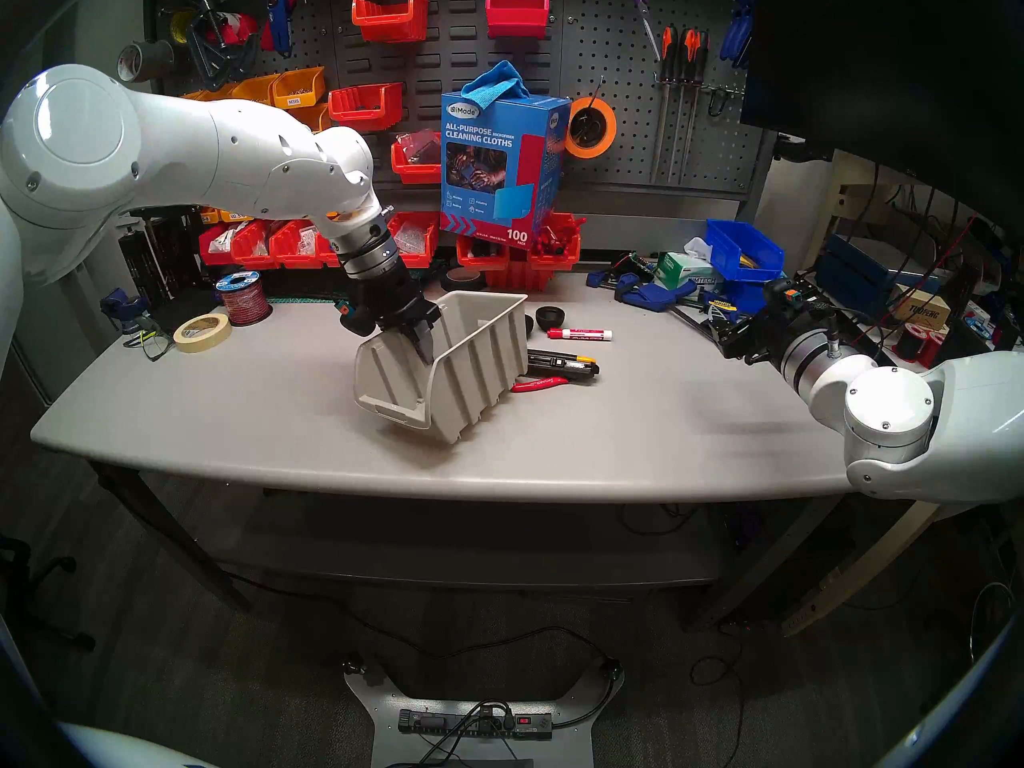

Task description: Take out tools from the storage box

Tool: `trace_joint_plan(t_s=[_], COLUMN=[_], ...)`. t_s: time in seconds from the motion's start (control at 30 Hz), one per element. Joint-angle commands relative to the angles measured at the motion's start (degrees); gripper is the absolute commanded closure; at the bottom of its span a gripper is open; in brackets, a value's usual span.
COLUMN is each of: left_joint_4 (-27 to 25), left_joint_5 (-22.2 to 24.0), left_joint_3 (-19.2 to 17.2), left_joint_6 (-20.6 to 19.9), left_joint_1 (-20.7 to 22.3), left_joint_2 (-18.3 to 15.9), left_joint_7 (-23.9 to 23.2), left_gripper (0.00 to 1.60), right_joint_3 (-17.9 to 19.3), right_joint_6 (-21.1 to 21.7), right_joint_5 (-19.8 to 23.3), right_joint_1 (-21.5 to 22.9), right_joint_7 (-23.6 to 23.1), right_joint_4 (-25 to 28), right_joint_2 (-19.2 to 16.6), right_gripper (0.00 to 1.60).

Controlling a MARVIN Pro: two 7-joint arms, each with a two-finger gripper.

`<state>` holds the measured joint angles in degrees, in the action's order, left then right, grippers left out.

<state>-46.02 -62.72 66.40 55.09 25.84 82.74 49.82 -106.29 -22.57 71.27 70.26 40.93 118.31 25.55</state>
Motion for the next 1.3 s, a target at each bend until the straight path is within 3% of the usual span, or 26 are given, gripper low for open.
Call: trace_joint_plan(t_s=[0.0,0.4,0.8,1.27], left_joint_4=[0.56,6.67,11.63,16.28], left_joint_5=[-0.16,2.34,4.2,3.64], left_joint_3=[1.47,-0.5,-2.25,1.29], left_joint_6=[-0.09,-0.09,-0.09,-0.09], left_joint_1=[-0.09,2.92,4.12,0.98], left_joint_2=[-0.21,-0.43,-3.21,-8.01], left_joint_7=[4.63,4.46,4.16,1.73], left_gripper=[1.6,1.6,1.6,1.6], right_joint_3=[0.39,0.34,0.32,0.32], right_joint_6=[-0.12,-0.17,-0.23,-0.31], right_joint_5=[0.06,0.1,0.15,0.21], right_joint_1=[0.32,0.29,0.27,0.25], right_joint_7=[0.17,0.17,0.18,0.21], right_joint_4=[-0.16,-0.14,-0.14,-0.13], right_joint_2=[0.0,0.09,0.18,0.25], right_gripper=[0.0,0.0,0.0,0.0])
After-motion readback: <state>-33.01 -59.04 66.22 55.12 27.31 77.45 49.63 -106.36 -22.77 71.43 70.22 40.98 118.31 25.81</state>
